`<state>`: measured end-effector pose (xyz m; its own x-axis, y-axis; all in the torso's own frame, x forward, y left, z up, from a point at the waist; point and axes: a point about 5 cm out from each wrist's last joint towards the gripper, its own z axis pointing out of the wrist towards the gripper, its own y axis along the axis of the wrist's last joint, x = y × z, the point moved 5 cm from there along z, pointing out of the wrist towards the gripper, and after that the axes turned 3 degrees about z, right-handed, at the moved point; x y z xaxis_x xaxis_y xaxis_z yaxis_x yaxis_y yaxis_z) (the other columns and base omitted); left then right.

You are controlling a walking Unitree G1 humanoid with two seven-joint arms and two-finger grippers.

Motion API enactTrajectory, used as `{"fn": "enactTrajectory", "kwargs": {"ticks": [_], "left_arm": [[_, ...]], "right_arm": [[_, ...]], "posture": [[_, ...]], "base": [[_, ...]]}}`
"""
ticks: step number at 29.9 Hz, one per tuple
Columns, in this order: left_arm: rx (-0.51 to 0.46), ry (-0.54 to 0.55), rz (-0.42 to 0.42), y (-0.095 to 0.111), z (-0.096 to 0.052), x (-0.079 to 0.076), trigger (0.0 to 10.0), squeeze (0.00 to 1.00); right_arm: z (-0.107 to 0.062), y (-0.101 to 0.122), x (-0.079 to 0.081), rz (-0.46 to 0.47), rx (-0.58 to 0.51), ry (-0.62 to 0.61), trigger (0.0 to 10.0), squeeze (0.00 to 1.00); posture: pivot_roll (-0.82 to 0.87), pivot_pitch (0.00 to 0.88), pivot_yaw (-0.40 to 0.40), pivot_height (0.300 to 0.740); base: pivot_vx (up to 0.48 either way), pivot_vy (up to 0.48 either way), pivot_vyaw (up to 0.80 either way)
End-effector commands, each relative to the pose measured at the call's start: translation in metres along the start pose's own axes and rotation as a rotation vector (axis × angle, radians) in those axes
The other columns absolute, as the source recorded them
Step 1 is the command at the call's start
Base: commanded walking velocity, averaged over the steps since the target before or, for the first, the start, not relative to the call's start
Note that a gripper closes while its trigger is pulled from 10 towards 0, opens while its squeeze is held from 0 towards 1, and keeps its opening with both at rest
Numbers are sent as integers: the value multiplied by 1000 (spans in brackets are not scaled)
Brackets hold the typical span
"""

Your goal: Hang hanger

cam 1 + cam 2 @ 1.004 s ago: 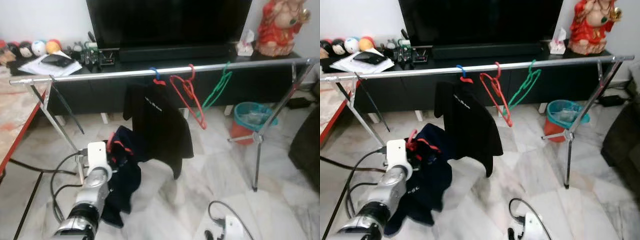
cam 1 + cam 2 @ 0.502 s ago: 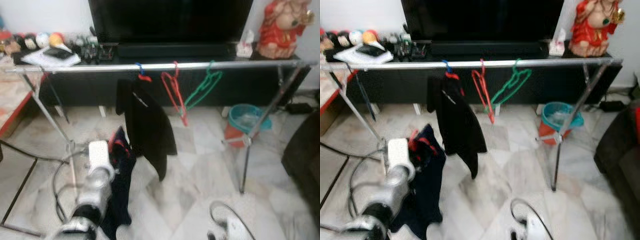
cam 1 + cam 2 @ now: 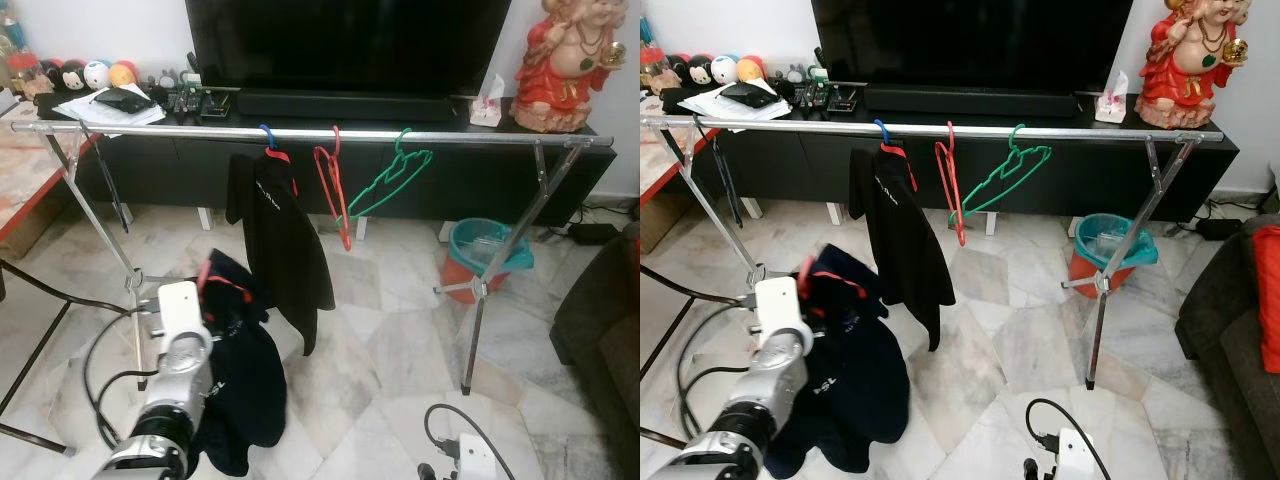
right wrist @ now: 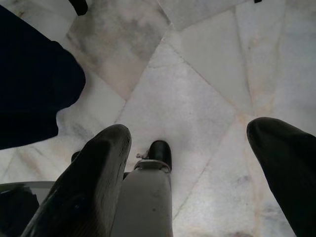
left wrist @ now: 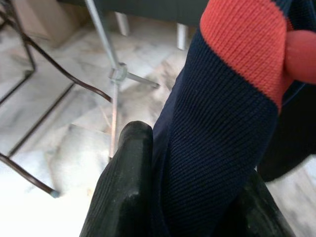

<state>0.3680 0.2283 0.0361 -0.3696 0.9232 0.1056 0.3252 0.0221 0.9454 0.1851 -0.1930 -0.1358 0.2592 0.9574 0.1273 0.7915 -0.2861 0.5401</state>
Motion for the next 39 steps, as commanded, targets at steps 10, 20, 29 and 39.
{"fn": "enactTrajectory", "kwargs": {"ticks": [10, 20, 29, 39], "left_arm": [[-83, 63, -56, 21, 3, 12, 10000, 0], [-72, 127, -150, 21, 4, 23, 10000, 0], [-72, 126, -152, 21, 3, 24, 10000, 0], [-77, 119, -156, 22, 4, 23, 10000, 0]], "right_arm": [[0, -3, 0, 23, 5, 2, 10000, 0], [0, -4, 2, 23, 7, 11, 10000, 0], [0, -1, 2, -34, 4, 17, 10000, 0], [0, -2, 3, -27, 12, 26, 10000, 0]], "posture": [[-7, 11, -22, 740], [-5, 8, -20, 740], [-8, 20, -21, 740], [-3, 25, -24, 740]], "base": [[0, 0, 0], [0, 0, 0], [199, 0, 89], [296, 0, 240]]}}
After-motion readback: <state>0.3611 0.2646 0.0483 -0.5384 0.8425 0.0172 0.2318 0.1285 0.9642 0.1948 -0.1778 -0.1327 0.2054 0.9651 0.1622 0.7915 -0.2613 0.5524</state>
